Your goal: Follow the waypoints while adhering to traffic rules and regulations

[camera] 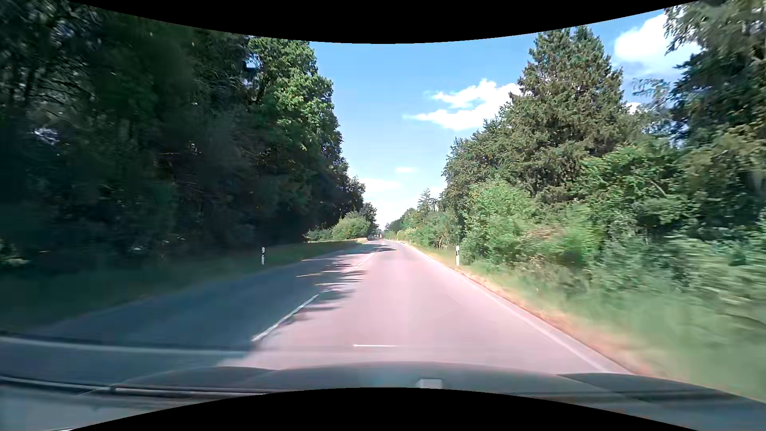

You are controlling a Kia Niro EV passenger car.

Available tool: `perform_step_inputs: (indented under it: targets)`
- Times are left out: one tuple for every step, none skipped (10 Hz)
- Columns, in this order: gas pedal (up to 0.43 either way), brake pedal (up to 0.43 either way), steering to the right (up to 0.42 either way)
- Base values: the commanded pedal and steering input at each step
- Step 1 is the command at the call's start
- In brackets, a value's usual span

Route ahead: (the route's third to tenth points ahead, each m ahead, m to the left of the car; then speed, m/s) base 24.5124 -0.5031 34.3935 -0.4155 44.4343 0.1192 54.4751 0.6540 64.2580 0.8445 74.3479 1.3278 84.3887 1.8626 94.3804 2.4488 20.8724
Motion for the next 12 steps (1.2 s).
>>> perform_step_inputs:
  targets:
    - [0.197,0.000,-0.003]
    - [0.197,0.000,-0.003]
    - [0.197,0.000,-0.003]
    - [0.197,0.000,-0.003]
    - [0.197,0.000,-0.003]
    - [0.197,0.000,-0.003]
    - [0.197,0.000,-0.003]
    - [0.197,0.000,-0.003]
    - [0.197,0.000,-0.003]
    - [0.197,0.000,-0.003]
    - [0.197,0.000,-0.003]
    - [0.197,0.000,-0.003]
